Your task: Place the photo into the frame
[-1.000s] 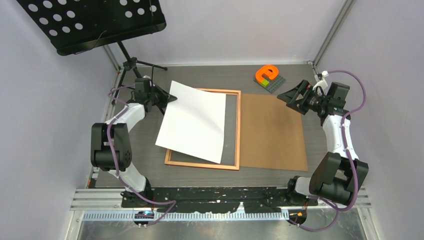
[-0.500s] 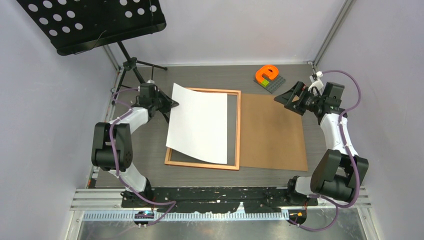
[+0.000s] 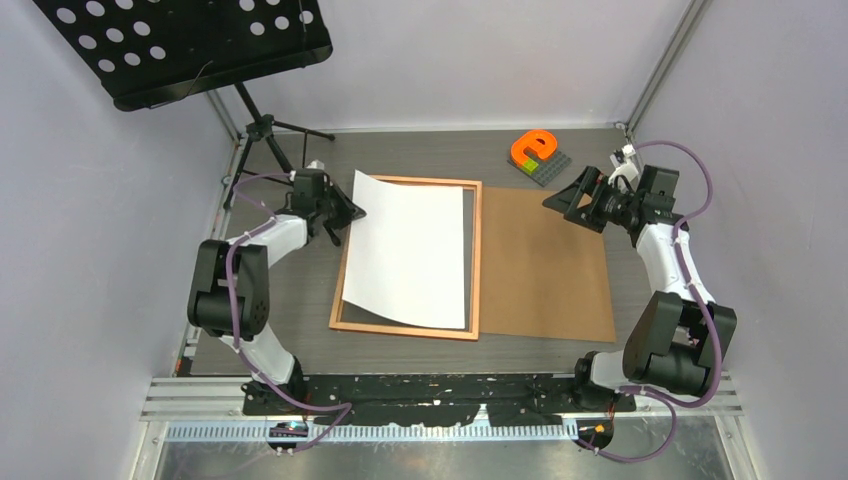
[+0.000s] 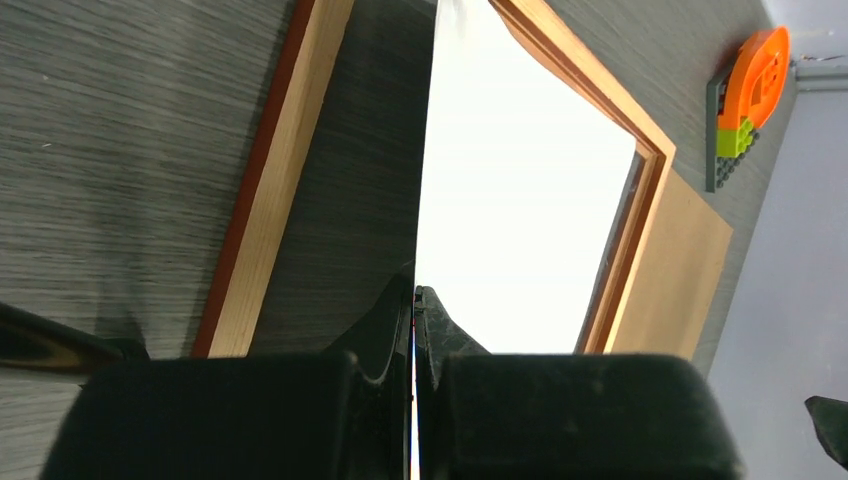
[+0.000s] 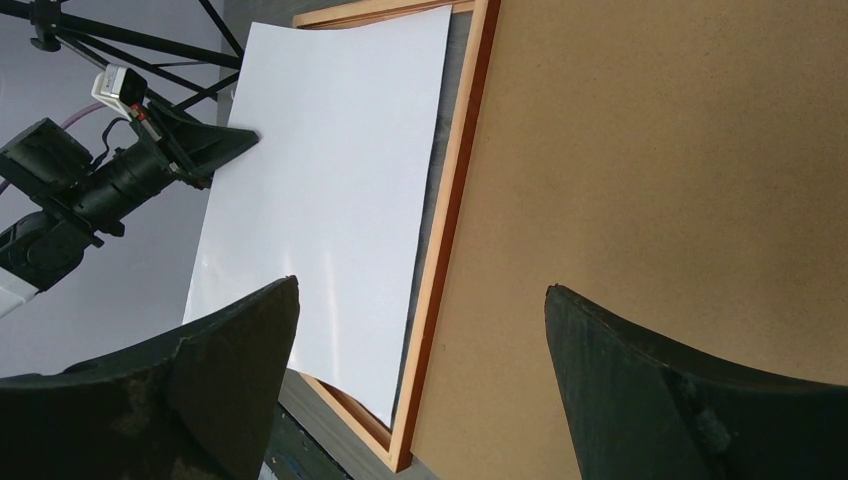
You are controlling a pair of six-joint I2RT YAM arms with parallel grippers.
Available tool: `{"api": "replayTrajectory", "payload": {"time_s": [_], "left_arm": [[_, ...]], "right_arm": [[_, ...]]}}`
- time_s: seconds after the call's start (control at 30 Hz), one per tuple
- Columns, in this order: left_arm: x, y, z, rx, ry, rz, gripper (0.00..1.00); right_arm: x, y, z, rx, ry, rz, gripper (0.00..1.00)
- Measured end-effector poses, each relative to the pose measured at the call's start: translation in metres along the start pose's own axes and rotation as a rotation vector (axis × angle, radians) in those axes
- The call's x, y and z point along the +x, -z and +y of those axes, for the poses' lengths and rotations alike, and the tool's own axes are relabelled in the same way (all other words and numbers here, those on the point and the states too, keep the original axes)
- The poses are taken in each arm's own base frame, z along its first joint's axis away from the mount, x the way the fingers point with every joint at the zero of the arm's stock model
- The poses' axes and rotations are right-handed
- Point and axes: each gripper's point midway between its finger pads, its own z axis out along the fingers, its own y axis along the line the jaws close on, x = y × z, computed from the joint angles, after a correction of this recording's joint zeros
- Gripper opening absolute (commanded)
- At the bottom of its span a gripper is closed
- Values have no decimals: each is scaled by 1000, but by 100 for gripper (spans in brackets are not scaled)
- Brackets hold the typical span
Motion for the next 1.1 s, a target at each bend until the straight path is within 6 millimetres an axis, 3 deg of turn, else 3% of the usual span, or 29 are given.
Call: {"api": "replayTrajectory", "payload": {"time_s": [0.23, 0.47, 1.1], "left_arm": [[8, -11, -2, -4, -40, 23, 0], [4, -24, -5, -1, -79, 28, 0], [16, -31, -11, 4, -108, 53, 0]], "right_arm": [[3, -4, -2, 2, 1, 13, 99], [3, -4, -3, 4, 3, 13, 99], [4, -6, -6, 10, -5, 19, 99]]}}
